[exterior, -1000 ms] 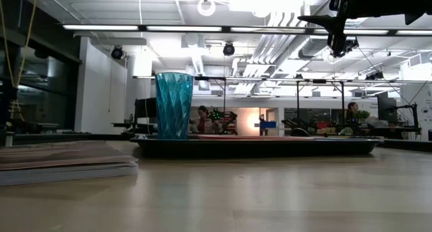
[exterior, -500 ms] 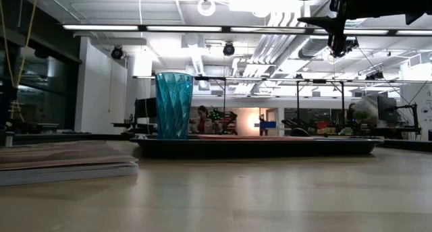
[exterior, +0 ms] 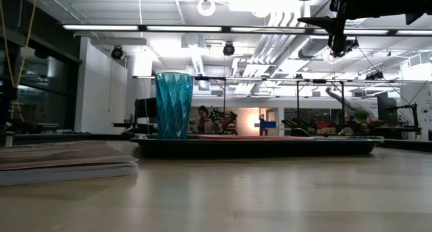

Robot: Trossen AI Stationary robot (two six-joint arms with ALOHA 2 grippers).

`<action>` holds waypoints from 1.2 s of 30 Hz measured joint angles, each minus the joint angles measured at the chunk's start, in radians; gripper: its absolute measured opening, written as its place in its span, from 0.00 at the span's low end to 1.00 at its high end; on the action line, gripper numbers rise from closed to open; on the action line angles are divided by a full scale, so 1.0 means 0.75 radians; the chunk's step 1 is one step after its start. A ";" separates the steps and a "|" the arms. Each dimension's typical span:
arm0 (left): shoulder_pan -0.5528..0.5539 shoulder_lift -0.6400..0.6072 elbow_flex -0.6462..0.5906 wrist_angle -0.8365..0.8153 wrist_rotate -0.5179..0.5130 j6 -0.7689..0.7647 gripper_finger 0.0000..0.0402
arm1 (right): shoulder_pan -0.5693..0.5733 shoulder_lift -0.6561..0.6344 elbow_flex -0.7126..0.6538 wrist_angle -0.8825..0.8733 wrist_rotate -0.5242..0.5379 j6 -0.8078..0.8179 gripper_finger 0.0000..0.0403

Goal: Pick and place plate/cup/fork/spoon on tray
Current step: Put the black spoon to the right of the pink plate on the black tray

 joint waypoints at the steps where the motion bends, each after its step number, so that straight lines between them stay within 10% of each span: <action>1: -0.007 -0.018 -0.006 -0.043 -0.025 0.000 0.04 | 0.000 0.000 0.000 0.000 0.000 0.000 0.43; 11: -0.100 -0.351 0.046 -0.304 -0.104 0.029 0.01 | 0.000 0.000 0.000 -0.010 0.000 0.000 0.43; 19: -0.105 -0.574 0.059 -0.247 -0.438 0.179 0.00 | 0.000 0.000 0.000 -0.010 0.000 0.000 0.43; 36: 0.577 -0.535 0.060 0.686 -0.531 1.291 0.00 | 0.237 0.238 0.000 0.288 0.016 0.172 0.43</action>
